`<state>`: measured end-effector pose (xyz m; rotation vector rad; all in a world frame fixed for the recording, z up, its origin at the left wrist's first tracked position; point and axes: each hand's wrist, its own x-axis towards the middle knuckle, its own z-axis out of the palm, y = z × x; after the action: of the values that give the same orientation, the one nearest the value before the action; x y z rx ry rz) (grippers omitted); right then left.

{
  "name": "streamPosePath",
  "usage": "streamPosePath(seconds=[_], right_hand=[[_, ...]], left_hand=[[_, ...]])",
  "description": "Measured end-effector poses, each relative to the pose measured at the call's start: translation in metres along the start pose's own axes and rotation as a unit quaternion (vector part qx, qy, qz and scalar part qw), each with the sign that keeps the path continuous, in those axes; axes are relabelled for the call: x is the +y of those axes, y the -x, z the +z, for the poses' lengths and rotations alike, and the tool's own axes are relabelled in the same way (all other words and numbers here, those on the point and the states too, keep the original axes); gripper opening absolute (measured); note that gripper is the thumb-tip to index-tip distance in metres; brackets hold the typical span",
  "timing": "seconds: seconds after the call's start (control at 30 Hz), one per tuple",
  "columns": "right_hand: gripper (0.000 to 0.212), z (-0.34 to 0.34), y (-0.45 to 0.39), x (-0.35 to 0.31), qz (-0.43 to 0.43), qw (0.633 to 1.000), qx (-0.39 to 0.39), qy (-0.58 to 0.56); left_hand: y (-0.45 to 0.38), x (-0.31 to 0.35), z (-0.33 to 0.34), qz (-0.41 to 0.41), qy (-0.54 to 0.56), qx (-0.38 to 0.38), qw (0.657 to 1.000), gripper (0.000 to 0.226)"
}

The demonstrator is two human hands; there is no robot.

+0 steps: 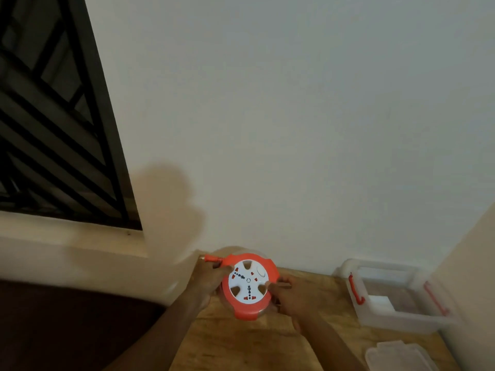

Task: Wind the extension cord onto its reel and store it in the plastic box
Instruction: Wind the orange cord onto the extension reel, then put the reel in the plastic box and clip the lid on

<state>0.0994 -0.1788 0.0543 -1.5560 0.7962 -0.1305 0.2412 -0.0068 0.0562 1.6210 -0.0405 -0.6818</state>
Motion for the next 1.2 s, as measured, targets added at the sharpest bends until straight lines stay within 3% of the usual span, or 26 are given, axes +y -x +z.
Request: streamPosePath(seconds=[0.13, 0.37, 0.8, 0.97, 1.2], right_hand=[[0.048, 0.014, -0.003, 0.029, 0.036, 0.999, 0.001, -0.014], [0.035, 0.043, -0.007, 0.065, 0.067, 0.997, 0.019, -0.023], [0.019, 0.055, -0.005, 0.08, 0.027, 0.995, 0.063, 0.07], [0.008, 0.052, -0.002, 0.083, 0.024, 0.995, 0.067, 0.071], [0.01, 0.036, 0.003, 0.085, -0.029, 0.996, 0.028, 0.085]], left_hand=[[-0.006, -0.033, -0.007, -0.031, -0.028, 0.015, 0.999, 0.014], [-0.016, -0.071, -0.02, -0.007, -0.124, 0.052, 0.991, 0.025], [-0.028, -0.094, -0.038, 0.026, -0.246, 0.049, 0.968, 0.041], [-0.019, -0.095, -0.034, 0.058, -0.268, 0.062, 0.96, 0.033], [-0.003, -0.082, -0.02, 0.124, -0.263, 0.143, 0.946, 0.011]])
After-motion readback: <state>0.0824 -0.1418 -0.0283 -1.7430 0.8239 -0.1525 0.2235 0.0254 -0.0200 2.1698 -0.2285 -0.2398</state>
